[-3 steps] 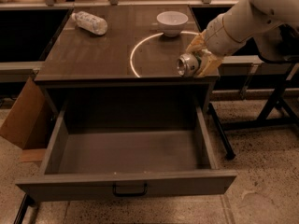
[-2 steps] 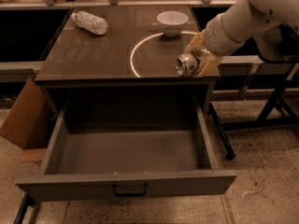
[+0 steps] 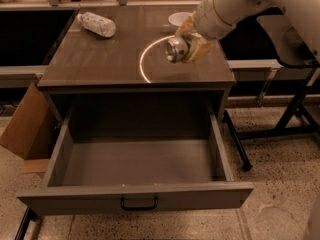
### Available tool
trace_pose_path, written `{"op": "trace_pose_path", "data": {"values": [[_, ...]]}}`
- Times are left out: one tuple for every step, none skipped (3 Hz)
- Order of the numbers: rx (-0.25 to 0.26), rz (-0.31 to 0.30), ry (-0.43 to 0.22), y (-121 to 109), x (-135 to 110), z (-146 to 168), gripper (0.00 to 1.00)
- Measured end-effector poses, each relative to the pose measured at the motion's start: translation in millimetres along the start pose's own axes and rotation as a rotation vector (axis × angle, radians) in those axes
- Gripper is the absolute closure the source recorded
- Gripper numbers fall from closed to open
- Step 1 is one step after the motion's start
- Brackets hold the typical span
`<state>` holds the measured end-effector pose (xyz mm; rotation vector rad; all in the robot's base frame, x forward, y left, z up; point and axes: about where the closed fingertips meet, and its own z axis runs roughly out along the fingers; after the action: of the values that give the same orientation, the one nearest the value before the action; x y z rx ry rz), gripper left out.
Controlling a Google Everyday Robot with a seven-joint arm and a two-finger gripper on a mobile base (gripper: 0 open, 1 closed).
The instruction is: Pick 7up can from top drawer and place on counter
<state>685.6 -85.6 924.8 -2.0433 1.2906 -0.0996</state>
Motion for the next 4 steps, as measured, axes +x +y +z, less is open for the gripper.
{"op": "trace_pose_path", "data": {"values": [[0.01, 0.02, -0.046, -28.3, -22.0, 19.9, 1.0], [-0.008, 0.066, -0.1, -42.1, -41.3, 47.1, 1.0], [-0.033, 0.112, -0.104, -51.6, -52.3, 72.3, 1.0], [-0.063, 0.142, -0.075, -59.5, -57.7, 93.9, 0.81]]}}
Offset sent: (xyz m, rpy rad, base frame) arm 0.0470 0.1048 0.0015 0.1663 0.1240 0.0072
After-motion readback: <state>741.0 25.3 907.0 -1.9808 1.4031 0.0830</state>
